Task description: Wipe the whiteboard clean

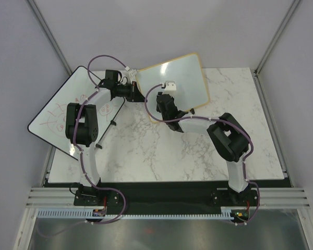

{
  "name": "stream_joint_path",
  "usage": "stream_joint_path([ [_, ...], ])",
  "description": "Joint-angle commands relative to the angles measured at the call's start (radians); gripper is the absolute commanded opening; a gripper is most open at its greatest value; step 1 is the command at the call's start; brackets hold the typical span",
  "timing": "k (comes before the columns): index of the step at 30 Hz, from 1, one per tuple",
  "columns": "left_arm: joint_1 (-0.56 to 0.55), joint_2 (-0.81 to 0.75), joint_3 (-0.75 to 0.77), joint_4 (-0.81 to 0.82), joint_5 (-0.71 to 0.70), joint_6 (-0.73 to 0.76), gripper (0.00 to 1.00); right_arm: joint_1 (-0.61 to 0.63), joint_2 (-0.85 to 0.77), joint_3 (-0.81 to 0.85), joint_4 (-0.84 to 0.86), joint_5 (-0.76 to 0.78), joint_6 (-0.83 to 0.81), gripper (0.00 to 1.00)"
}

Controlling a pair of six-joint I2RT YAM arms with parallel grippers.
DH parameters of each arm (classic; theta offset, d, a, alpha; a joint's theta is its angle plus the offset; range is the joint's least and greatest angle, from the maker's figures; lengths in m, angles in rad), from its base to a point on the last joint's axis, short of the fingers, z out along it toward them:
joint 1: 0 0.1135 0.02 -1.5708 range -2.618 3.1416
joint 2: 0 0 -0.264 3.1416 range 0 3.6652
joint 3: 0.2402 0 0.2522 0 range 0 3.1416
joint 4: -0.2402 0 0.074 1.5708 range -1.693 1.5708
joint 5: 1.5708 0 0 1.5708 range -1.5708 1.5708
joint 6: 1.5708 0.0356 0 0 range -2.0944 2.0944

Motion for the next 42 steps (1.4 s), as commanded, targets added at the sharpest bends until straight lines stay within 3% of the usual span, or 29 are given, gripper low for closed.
stream_joint_path([
  [1, -0.029, -0.03, 0.017, 0.04, -0.004, 0.154, 0.02, 0.006, 0.085, -0.098, -0.158, -0.071, 0.085, 0.0],
  [10, -0.027, -0.033, 0.017, 0.041, -0.003, 0.153, 0.02, 0.024, 0.078, -0.132, -0.148, -0.086, 0.113, 0.0],
  [25, -0.029, -0.042, 0.019, 0.038, -0.007, 0.151, 0.02, -0.054, 0.023, 0.12, -0.174, -0.04, -0.033, 0.0],
  [37, -0.029, -0.036, 0.025, 0.037, 0.0, 0.148, 0.02, 0.047, 0.04, -0.124, -0.176, -0.115, 0.103, 0.0],
  [42, -0.029, -0.031, 0.025, 0.038, -0.002, 0.146, 0.02, 0.064, 0.055, -0.133, -0.18, -0.118, 0.131, 0.0],
])
